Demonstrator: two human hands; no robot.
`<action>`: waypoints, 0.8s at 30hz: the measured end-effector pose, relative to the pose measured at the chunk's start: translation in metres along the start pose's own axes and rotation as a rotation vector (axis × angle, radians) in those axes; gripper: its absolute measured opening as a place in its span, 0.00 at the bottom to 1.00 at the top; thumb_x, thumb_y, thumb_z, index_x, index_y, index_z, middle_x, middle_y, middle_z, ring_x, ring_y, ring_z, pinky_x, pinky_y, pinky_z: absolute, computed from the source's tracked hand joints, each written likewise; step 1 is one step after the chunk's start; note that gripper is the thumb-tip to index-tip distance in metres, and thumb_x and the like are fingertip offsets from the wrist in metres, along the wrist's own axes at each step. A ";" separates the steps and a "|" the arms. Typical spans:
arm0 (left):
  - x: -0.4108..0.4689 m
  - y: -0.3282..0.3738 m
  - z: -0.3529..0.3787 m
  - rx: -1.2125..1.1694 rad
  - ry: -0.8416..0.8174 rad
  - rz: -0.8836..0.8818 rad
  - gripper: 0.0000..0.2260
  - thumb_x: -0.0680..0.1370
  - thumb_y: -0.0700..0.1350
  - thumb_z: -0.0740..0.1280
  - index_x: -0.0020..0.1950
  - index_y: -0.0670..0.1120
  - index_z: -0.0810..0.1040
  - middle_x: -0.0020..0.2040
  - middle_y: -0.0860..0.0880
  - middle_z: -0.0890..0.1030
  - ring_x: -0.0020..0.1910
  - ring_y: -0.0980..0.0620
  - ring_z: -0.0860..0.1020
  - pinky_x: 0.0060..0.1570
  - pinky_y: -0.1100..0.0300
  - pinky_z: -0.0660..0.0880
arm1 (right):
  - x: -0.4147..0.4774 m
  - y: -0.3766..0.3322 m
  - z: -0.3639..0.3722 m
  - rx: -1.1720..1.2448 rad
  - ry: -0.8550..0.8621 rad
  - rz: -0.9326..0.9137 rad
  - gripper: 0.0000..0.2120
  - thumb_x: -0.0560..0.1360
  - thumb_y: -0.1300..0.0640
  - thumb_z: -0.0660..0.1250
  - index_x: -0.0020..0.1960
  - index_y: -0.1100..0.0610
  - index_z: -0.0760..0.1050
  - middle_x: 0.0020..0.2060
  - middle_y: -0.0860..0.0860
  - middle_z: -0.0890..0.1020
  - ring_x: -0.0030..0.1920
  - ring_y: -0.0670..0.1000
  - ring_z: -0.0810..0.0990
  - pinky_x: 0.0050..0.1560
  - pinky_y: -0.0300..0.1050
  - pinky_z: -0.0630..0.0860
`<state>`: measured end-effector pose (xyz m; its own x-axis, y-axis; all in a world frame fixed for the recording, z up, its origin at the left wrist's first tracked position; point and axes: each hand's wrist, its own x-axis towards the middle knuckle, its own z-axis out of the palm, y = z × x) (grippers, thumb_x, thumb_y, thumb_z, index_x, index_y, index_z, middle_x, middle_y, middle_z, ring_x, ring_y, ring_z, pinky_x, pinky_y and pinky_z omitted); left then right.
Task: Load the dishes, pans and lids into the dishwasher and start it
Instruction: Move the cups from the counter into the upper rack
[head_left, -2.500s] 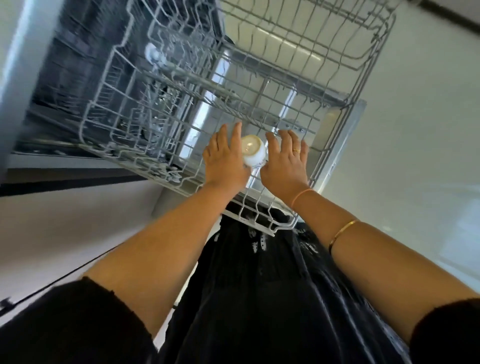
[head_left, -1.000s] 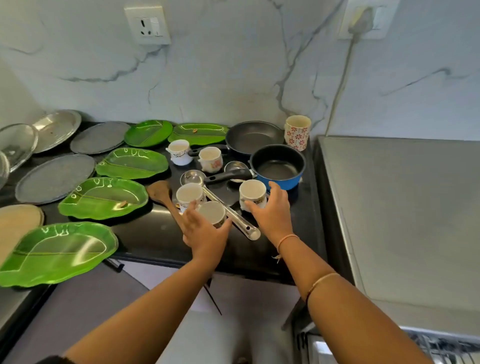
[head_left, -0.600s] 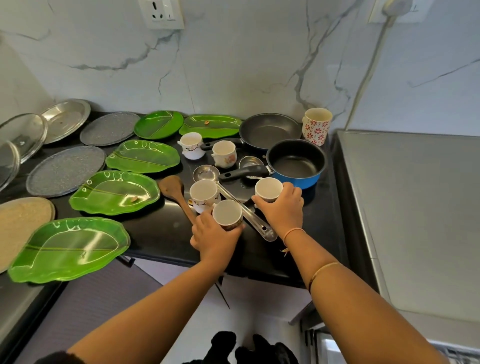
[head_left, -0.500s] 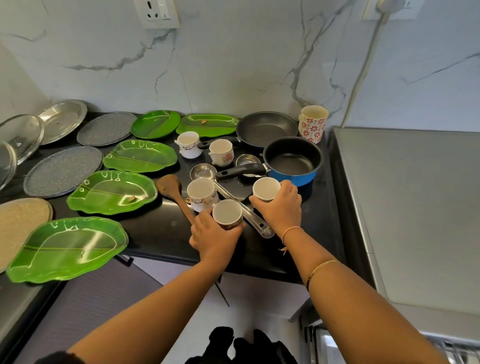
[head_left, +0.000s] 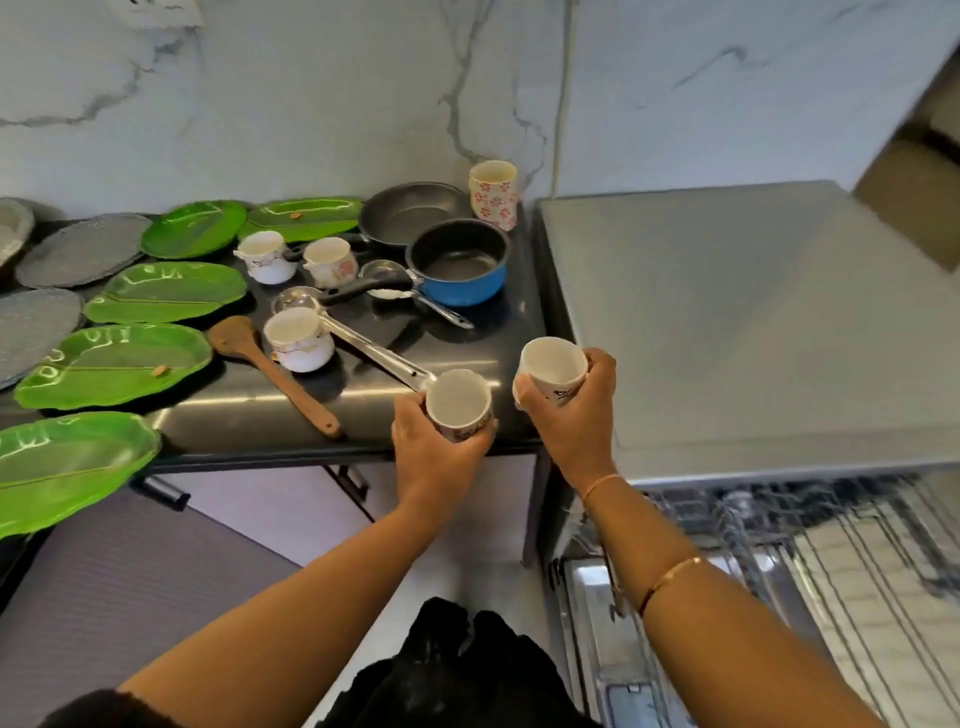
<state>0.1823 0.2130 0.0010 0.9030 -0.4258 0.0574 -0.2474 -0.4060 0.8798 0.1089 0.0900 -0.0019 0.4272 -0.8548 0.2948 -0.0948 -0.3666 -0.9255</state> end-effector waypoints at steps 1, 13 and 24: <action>-0.014 0.004 0.009 -0.028 -0.068 0.025 0.30 0.65 0.50 0.78 0.55 0.53 0.61 0.55 0.49 0.70 0.56 0.50 0.72 0.52 0.59 0.72 | -0.009 0.002 -0.019 0.007 0.015 0.006 0.30 0.64 0.45 0.75 0.57 0.50 0.61 0.52 0.51 0.69 0.48 0.45 0.73 0.45 0.34 0.75; -0.168 0.011 0.117 0.025 -0.642 0.143 0.27 0.68 0.46 0.77 0.54 0.47 0.60 0.51 0.53 0.72 0.47 0.55 0.75 0.39 0.70 0.70 | -0.143 0.074 -0.236 0.065 0.278 0.457 0.29 0.67 0.53 0.76 0.62 0.56 0.66 0.49 0.45 0.76 0.47 0.45 0.79 0.44 0.38 0.79; -0.195 -0.025 0.215 0.223 -0.889 0.103 0.26 0.64 0.56 0.76 0.56 0.54 0.68 0.53 0.49 0.74 0.46 0.52 0.77 0.43 0.57 0.78 | -0.183 0.191 -0.305 -0.254 0.187 0.854 0.32 0.68 0.41 0.73 0.64 0.54 0.65 0.51 0.50 0.75 0.50 0.51 0.74 0.49 0.43 0.69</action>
<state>-0.0630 0.1320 -0.1334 0.2930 -0.8958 -0.3343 -0.4568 -0.4383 0.7741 -0.2615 0.0647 -0.1604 -0.0297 -0.9104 -0.4128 -0.5172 0.3674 -0.7730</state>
